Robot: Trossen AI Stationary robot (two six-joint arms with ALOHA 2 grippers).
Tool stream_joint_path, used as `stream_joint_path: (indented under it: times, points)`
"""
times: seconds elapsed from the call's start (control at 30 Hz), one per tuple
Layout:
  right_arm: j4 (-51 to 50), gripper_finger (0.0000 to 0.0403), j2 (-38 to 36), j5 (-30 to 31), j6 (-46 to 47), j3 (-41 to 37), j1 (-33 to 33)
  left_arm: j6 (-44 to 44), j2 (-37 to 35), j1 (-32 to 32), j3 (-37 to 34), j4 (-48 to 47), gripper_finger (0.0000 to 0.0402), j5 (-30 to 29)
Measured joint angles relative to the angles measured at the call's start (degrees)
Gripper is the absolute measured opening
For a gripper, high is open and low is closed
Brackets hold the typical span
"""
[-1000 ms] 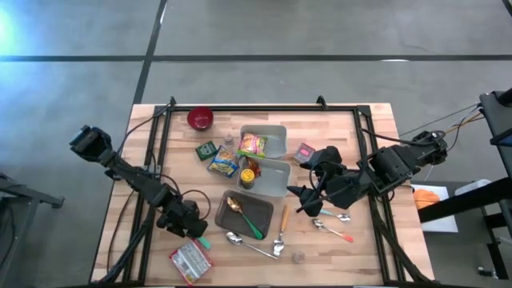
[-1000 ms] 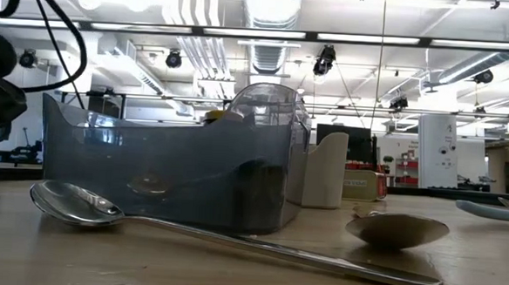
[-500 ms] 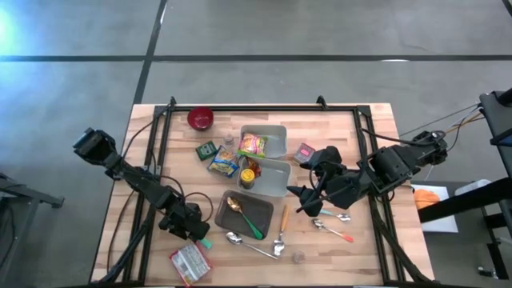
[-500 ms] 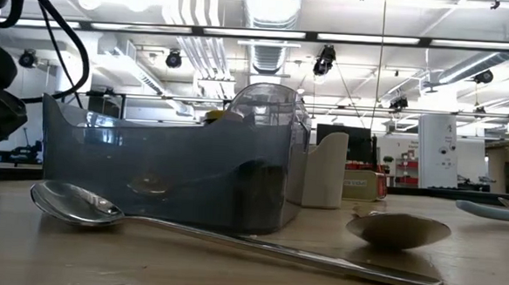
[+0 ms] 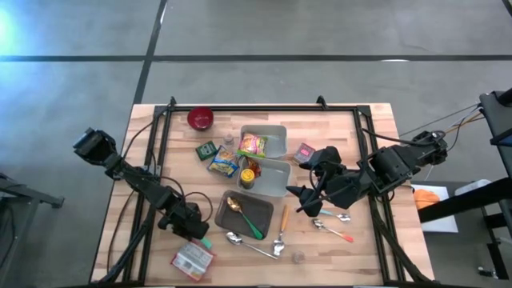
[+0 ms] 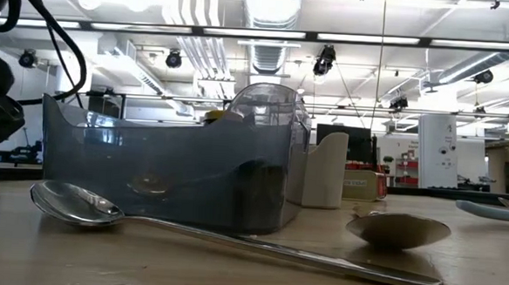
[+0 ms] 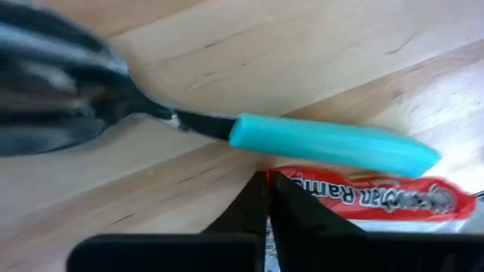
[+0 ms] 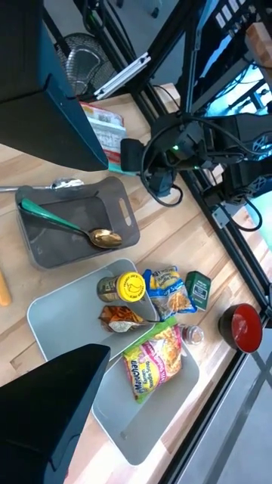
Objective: Pick & Place Food Item
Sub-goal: Put the red noodle pack into the top gray bin
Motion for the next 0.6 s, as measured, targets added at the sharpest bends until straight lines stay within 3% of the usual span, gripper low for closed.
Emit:
stream_joint_path:
  times: [0.4, 0.6]
  points:
    - [0.1, 0.0389, 0.0, 0.0, 0.0, 0.0, 0.0, -1.2, -0.6, -0.2, 2.3, 0.2, 0.0001, 1.7]
    - [0.1, 0.0389, 0.0, 0.0, 0.0, 0.0, 0.0, -1.7, -2.4, -0.5, 6.8, -7.2, 0.0, 1.2]
